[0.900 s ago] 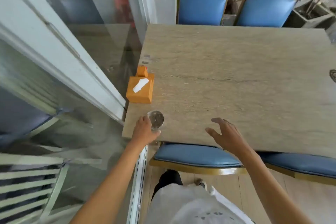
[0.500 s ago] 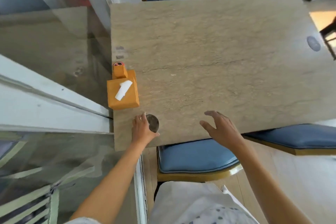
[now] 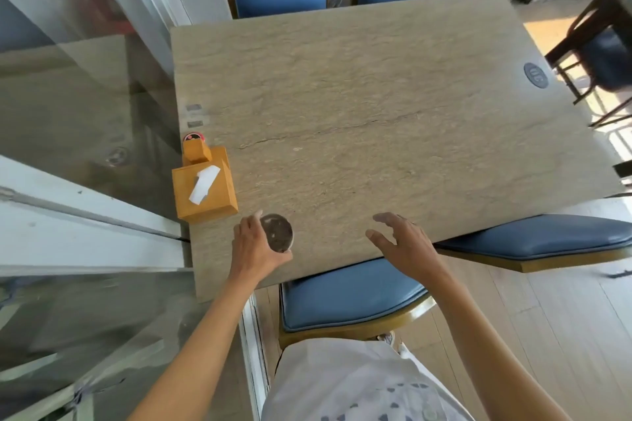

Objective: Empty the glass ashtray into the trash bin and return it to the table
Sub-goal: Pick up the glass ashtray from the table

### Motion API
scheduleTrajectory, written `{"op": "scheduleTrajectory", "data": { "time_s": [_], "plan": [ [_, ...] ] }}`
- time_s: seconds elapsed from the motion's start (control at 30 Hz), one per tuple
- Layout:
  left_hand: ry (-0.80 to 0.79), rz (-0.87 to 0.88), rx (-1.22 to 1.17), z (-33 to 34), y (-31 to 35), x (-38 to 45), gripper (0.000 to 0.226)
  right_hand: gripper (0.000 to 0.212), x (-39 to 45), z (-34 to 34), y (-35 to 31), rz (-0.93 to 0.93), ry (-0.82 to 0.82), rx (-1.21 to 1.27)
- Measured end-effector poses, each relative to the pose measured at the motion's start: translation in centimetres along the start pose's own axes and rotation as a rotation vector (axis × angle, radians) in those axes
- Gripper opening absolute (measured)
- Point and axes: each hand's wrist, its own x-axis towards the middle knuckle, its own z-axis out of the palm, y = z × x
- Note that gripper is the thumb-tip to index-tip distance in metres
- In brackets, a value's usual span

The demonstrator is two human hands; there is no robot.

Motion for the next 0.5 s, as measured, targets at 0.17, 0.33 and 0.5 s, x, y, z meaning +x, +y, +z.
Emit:
{"op": "scheduleTrajectory", "data": {
  "time_s": [0.17,0.33,0.5],
  "plan": [
    [0.105,0.214,-0.138,-2.7,6.6,-3.9,0.114,0.045,-1.4,-1.3,0.8,-0.064,0.031,0.308],
    [0.132,0.405,-0.312,-3.8,14.6,-8.6,0.12,0.037,-4.5,-3.5,2.7,-0.047,0.023,0.796],
    [0.12,0.513,-0.446,-3.3,21.6,-12.8,0.124,0.05,-8.6,-6.0,6.0,0.021,-0.023,1.141]
  ]
}}
